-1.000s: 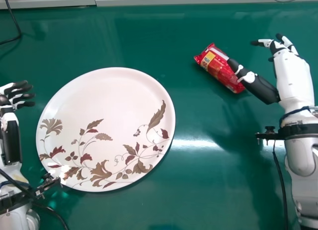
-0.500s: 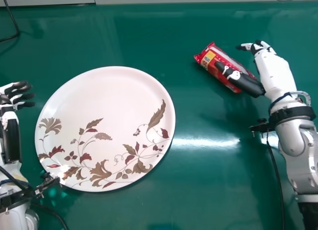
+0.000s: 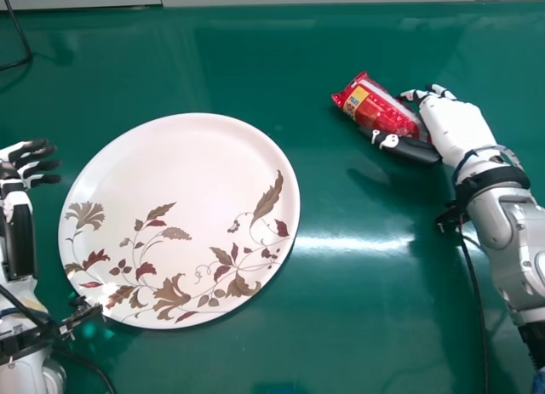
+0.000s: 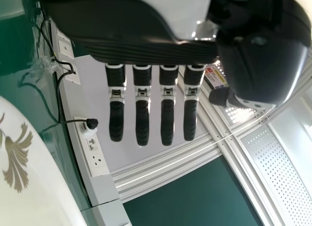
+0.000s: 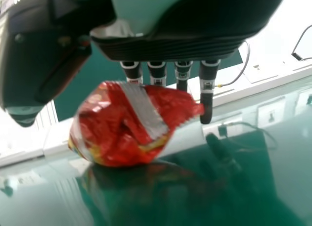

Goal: Pick up biscuit and place it in the plate

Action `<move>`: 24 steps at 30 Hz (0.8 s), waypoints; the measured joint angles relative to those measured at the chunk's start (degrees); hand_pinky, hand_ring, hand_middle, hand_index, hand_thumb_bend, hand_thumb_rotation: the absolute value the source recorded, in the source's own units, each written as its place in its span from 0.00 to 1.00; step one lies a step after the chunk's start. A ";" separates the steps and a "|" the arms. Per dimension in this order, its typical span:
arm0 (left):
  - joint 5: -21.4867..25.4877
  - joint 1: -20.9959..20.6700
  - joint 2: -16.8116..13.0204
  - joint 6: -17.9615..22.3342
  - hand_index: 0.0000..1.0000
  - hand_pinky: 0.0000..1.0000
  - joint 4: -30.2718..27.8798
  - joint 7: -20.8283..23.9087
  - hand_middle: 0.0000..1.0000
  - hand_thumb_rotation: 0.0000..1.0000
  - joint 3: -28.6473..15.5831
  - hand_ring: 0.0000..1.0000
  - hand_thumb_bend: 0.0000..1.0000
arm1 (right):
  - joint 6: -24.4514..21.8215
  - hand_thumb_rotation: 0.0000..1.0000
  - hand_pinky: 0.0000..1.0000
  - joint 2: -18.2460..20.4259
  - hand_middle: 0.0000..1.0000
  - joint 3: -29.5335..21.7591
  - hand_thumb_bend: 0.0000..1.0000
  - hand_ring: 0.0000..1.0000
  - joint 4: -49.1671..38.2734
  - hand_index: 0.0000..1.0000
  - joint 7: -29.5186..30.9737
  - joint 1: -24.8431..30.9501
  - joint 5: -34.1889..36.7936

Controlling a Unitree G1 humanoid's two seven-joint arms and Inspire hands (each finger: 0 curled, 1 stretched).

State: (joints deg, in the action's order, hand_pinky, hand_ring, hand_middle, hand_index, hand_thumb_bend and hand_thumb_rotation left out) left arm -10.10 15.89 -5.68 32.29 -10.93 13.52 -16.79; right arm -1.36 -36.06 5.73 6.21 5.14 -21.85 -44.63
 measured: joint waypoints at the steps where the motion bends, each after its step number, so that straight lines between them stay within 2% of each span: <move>1: 0.02 0.03 -0.04 0.13 0.67 0.50 0.10 -0.05 0.66 0.24 0.00 0.60 0.16 | -0.06 0.69 0.72 -0.24 0.87 0.20 1.00 0.83 0.12 0.84 0.32 -0.02 -0.02; 10: 0.18 0.12 -0.08 0.54 0.68 0.51 0.23 -0.82 0.67 0.20 -0.01 0.60 0.17 | -1.91 0.65 0.73 -2.43 0.87 1.56 1.00 0.83 0.14 0.84 3.49 -1.39 -1.51; 15: 0.19 0.15 -0.08 0.59 0.68 0.50 0.25 -0.93 0.67 0.21 -0.11 0.60 0.17 | -2.95 0.58 0.73 -3.00 0.86 2.05 0.98 0.83 -0.55 0.84 5.86 -2.10 -2.05; 20: 0.18 0.30 -0.01 0.56 0.68 0.51 -0.29 -0.94 0.67 0.21 -0.17 0.60 0.17 | -4.24 0.39 0.69 -4.11 0.83 3.06 0.91 0.79 -1.06 0.83 9.76 -3.89 -2.80; 24: 0.26 0.37 -0.02 0.62 0.69 0.51 -0.05 -1.07 0.67 0.17 -0.19 0.60 0.16 | -5.21 0.15 0.51 -4.81 0.70 5.01 0.84 0.61 -0.36 0.70 11.81 -6.51 -5.69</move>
State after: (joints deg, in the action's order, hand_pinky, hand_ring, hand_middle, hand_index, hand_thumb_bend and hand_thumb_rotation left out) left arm -9.84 16.26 -5.70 32.90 -10.98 12.46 -16.98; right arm -6.57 -40.88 10.74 5.85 16.96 -28.36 -50.32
